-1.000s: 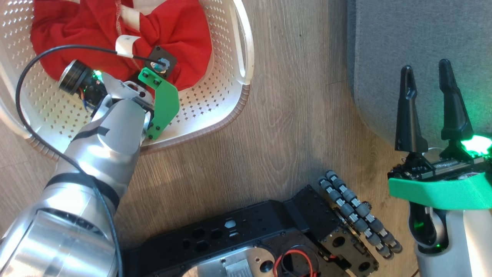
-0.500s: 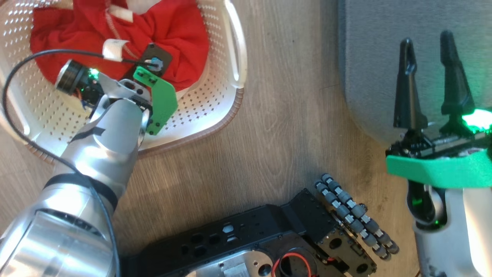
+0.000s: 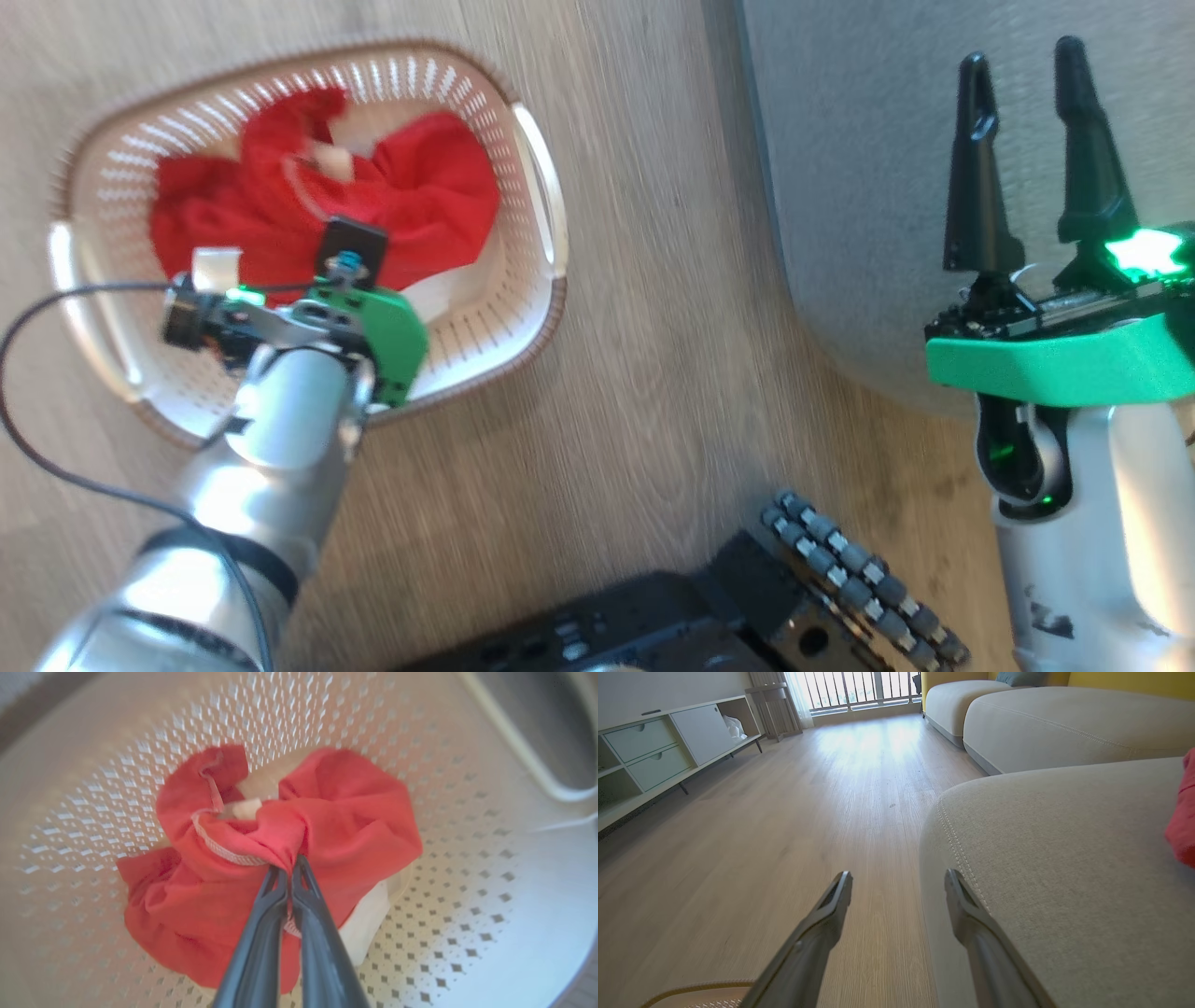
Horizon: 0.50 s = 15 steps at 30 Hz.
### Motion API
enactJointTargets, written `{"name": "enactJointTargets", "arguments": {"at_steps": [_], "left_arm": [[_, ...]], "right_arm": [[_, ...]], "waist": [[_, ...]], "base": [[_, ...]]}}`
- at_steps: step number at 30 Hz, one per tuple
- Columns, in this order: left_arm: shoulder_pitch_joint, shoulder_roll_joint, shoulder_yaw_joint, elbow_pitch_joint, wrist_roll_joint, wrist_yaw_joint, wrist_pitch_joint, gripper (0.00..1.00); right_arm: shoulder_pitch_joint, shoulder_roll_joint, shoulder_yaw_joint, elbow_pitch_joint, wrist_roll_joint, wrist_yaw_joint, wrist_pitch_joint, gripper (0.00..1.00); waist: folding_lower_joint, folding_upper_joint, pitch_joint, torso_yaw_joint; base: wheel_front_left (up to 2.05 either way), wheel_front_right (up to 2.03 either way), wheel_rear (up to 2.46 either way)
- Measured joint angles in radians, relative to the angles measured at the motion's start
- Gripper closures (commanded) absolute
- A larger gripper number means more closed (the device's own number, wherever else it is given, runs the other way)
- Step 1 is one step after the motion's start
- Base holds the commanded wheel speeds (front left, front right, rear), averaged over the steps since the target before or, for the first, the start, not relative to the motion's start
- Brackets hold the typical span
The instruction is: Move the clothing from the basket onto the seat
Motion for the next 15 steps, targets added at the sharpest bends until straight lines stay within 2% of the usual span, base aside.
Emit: {"name": "enactJointTargets", "arguments": {"at_steps": [3, 6, 11, 15], "left_arm": [[0.066, -0.002, 0.024, -0.132, 0.001, 0.017, -0.001, 1.0], [0.056, -0.016, 0.037, -0.086, -0.012, 0.02, -0.006, 1.0], [0.068, -0.018, 0.048, -0.204, -0.007, 0.022, -0.007, 1.0], [0.142, -0.018, 0.067, -0.338, 0.003, 0.02, -0.007, 1.0]], "right_arm": [[0.009, 0.0, -0.002, 0.019, -0.02, 0.0, 0.0, 0.0], [0.036, 0.0, -0.011, 0.047, -0.005, 0.0, 0.001, 0.0], [0.088, 0.0, -0.014, 0.073, -0.009, 0.0, 0.001, 0.0], [0.111, 0.0, -0.013, 0.09, -0.019, 0.0, 0.001, 0.0]], "waist": [[0.0, 0.0, -0.064, 0.013], [0.0, 0.0, -0.137, 0.03], [-0.0001, 0.0, -0.258, 0.059], [-0.0001, 0.0, -0.345, 0.081]], "base": [[0.0, 0.0, 0.0], [0.0, 0.0, 0.0], [0.0, 0.0, 0.0], [0.0, 0.0, 0.0]]}}
